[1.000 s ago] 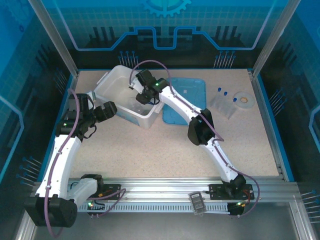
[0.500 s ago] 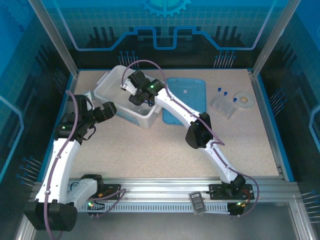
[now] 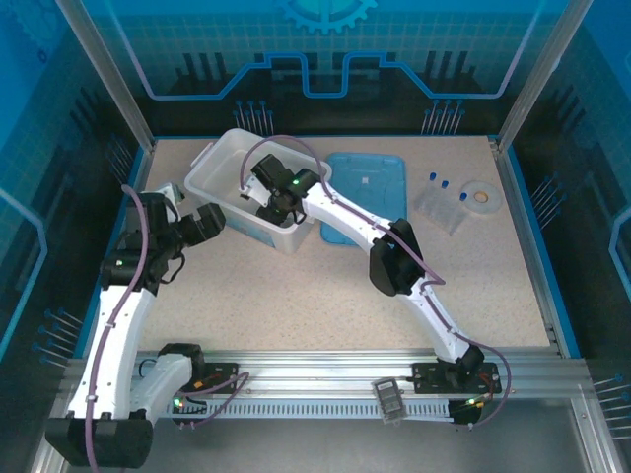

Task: Organize the chemistry lab equipment

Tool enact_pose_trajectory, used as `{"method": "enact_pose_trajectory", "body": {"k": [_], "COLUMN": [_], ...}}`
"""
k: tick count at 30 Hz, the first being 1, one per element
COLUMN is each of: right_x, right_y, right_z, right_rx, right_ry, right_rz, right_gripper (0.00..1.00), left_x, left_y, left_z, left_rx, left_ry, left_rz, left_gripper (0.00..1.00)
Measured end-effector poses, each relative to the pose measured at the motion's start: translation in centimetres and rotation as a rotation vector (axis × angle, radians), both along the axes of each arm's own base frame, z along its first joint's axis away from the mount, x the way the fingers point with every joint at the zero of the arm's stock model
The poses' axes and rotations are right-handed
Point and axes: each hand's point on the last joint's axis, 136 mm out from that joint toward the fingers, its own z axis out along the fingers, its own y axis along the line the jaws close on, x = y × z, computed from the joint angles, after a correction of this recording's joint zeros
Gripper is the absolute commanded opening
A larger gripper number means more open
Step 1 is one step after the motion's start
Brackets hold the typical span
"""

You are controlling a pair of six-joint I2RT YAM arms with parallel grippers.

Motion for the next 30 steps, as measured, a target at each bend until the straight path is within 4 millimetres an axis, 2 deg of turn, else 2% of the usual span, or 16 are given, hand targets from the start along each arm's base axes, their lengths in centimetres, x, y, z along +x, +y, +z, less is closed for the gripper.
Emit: {"method": "enact_pose_trajectory", "body": {"k": [5, 13, 20, 30], "right_x": [-1.1, -3.9, -6.8, -11.9], "right_y": [-0.1, -1.2, -2.3, -2.4], "right_z": [0.1, -1.1, -1.2, -1.3], "right_rx": [0.011, 0.006, 0.001, -0.029], "right_ry": [0.03, 0.126, 0.175, 0.192], "right_rz": [0.033, 0.1, 0.133, 0.212], "right_gripper": [0.46, 0.45, 0.45, 0.47], "left_x": [-0.6, -0.6, -0.5, -0.3], "left_y": [0.3, 0.3, 0.3, 0.3], "left_z": [-0.1, -0.2, -0.4, -0.7], "left_rx": [0.011, 0.011, 0.011, 0.011], "left_ry": [0.009, 0.014, 0.023, 0.035], "left_rz": [0.012, 0.013, 0.013, 0.013], "left_gripper": [0.99, 0.99, 0.99, 0.99]}}
